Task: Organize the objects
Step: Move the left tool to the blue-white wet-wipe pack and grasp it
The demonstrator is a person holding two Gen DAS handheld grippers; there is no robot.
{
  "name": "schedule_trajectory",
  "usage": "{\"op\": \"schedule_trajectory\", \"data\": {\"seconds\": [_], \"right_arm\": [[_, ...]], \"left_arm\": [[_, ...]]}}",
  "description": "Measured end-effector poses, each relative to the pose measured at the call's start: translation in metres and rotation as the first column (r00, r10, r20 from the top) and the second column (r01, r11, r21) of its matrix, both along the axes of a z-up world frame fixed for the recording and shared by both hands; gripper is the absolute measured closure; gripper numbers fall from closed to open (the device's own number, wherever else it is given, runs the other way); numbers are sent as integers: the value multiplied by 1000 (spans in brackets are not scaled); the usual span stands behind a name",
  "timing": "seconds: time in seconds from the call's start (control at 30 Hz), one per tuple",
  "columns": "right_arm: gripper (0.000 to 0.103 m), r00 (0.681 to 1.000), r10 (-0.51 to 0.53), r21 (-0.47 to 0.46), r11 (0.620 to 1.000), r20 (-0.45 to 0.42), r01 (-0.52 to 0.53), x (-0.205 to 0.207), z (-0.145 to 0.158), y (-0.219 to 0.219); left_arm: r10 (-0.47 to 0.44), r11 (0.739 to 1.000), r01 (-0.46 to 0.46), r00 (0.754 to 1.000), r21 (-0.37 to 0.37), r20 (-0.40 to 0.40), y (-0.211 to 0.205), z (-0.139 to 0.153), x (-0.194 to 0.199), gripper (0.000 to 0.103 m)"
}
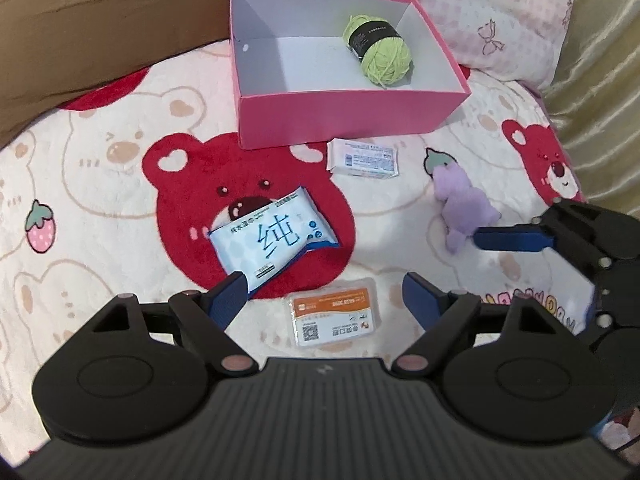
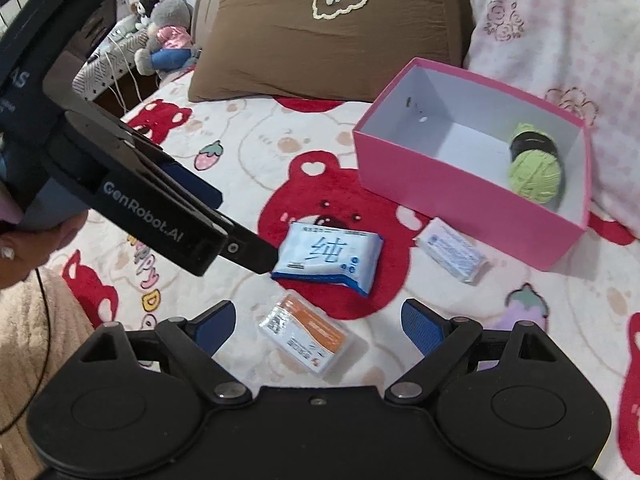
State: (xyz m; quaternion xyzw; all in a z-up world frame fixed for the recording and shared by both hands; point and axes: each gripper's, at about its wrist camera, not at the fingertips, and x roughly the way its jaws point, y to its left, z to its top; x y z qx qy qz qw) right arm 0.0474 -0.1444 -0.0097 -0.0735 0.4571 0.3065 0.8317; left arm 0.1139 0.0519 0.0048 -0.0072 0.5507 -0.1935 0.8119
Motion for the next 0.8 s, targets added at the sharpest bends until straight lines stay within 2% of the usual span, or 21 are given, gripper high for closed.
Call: {"op": "schedule_trajectory", "data": {"seconds": [0.1, 0.2, 0.23, 0.33, 0.4, 0.53, 0.6, 0.67, 0.8], "right_arm": [[11, 1000, 10, 16, 1000, 12, -10, 4, -9, 4], [11, 999, 21, 21, 1000, 29, -21, 6, -20, 5], [11, 999, 20, 20, 1000, 39, -21, 6, -24, 5], [11, 998, 9, 21, 1000, 55, -10, 11, -36, 5], [11, 999, -1, 35, 999, 52, -1, 17, -44, 6], [11, 999, -11, 73, 997, 50, 8, 28, -59, 8], [11, 999, -7, 88, 996, 32, 4, 34, -69, 10], [11, 1000, -11, 91, 996, 1, 11, 41, -81, 12], [15, 1000, -3, 94, 996, -16, 4, 49, -95, 15]], "left_arm": [[17, 1000, -17, 1000, -1, 23, 1, -6, -2, 19], [10, 996, -20, 994, 89, 112, -4, -11, -11, 19], [7, 997, -16, 994, 78, 108, -3, -14, -11, 19], [22, 1000, -22, 1000, -19, 19, 5, -27, -6, 20], [37, 998, -37, 999, -58, 5, 10, -36, -3, 20], [74, 997, -73, 996, -35, 39, 15, -51, 2, 22], [82, 996, -80, 995, -45, 52, 19, -60, 4, 25], [91, 996, -89, 993, -25, 71, 21, -70, 4, 25], [98, 995, -100, 982, 1, 162, 25, -88, 4, 25]]}}
